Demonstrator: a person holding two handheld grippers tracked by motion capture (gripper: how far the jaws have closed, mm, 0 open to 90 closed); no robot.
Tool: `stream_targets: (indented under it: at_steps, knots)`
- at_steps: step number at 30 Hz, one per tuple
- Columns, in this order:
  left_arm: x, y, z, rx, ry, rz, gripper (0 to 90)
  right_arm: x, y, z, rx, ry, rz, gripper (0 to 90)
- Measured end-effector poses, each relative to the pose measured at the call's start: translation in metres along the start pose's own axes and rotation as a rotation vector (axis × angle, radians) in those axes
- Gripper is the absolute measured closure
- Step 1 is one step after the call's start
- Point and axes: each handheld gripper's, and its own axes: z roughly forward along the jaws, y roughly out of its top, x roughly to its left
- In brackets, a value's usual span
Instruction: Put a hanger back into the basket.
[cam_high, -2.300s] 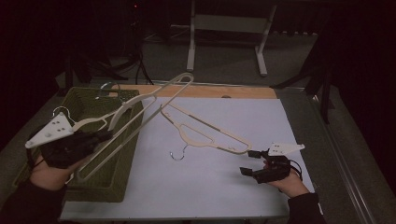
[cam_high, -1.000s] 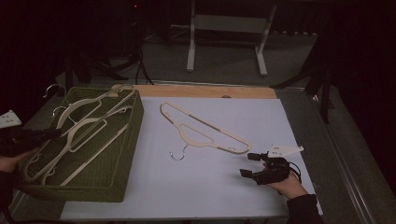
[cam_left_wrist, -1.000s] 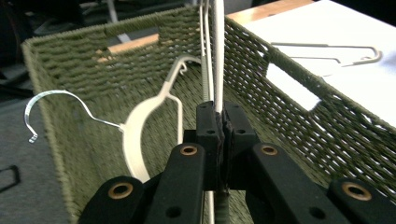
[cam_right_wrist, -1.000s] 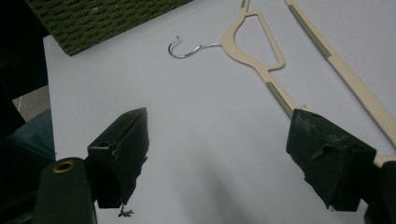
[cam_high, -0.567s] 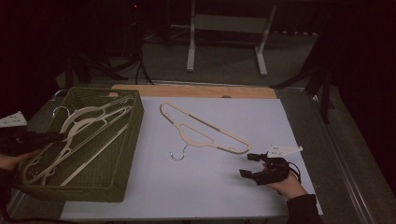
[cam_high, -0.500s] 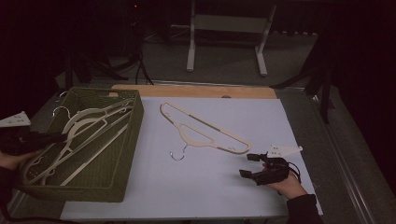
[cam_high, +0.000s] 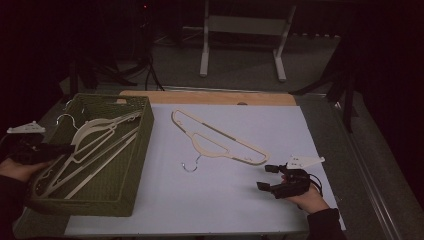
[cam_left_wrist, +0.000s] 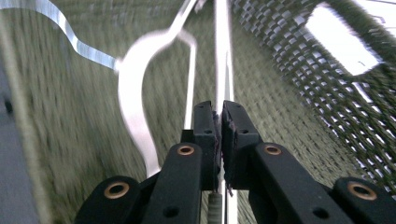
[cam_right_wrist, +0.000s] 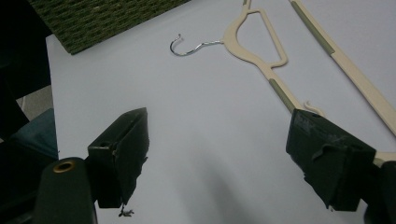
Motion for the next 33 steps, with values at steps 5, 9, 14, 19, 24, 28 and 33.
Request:
stream_targets:
  at_steps: [5,9,14,19,24,28,33]
  knots:
    - [0.001,-0.004,-0.002,-0.068,0.027,-0.041,69.7,0.0,-0.001,0.0,0.001,0.0,0.003,21.1]
    - [0.002,-0.005,-0.013,-0.167,0.058,-0.033,59.8,0.0,0.0,0.001,0.002,0.002,0.006,21.1]
    - [-0.005,-0.007,-0.032,-0.353,0.07,0.01,54.5,0.0,0.0,0.001,0.003,0.0,0.005,21.1]
    - [-0.038,-0.008,-0.053,-0.522,0.073,0.103,50.5,-0.001,0.0,0.001,-0.002,-0.006,0.012,20.5]
    - [-0.073,-0.011,-0.069,-0.619,0.065,0.123,33.0,0.0,0.0,0.001,-0.002,-0.006,0.014,20.3]
    - [-0.098,-0.01,-0.071,-0.603,0.073,0.097,7.6,0.0,0.0,0.0,-0.006,-0.004,0.015,20.4]
    - [-0.137,-0.009,-0.066,-0.58,0.064,0.099,2.1,0.0,0.0,0.001,-0.005,-0.005,0.018,20.4]
